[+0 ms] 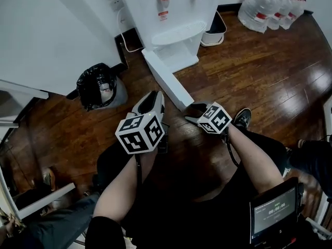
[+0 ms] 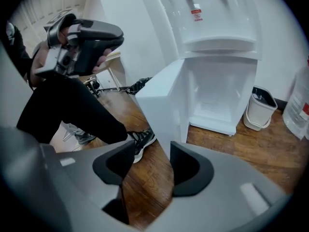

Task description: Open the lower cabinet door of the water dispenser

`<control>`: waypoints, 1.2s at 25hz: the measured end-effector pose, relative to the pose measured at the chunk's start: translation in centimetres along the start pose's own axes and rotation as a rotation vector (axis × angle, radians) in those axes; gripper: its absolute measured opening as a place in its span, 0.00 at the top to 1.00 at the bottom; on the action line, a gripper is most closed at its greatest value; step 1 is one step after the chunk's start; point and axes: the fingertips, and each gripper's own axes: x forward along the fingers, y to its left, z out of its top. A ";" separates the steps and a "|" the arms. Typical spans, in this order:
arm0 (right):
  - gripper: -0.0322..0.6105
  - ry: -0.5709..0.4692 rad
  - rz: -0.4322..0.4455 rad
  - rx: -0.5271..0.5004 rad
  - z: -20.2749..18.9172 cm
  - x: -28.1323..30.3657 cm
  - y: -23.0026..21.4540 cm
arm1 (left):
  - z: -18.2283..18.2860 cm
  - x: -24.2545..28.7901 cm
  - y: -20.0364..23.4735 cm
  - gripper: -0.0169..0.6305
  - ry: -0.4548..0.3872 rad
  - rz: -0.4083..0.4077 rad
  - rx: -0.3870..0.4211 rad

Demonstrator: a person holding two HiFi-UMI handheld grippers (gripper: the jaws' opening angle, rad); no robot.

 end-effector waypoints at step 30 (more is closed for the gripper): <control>0.77 -0.110 0.153 -0.043 9.8 -1.0 6.4 | 1.9 -0.8 3.8 0.93 -0.045 -0.007 0.247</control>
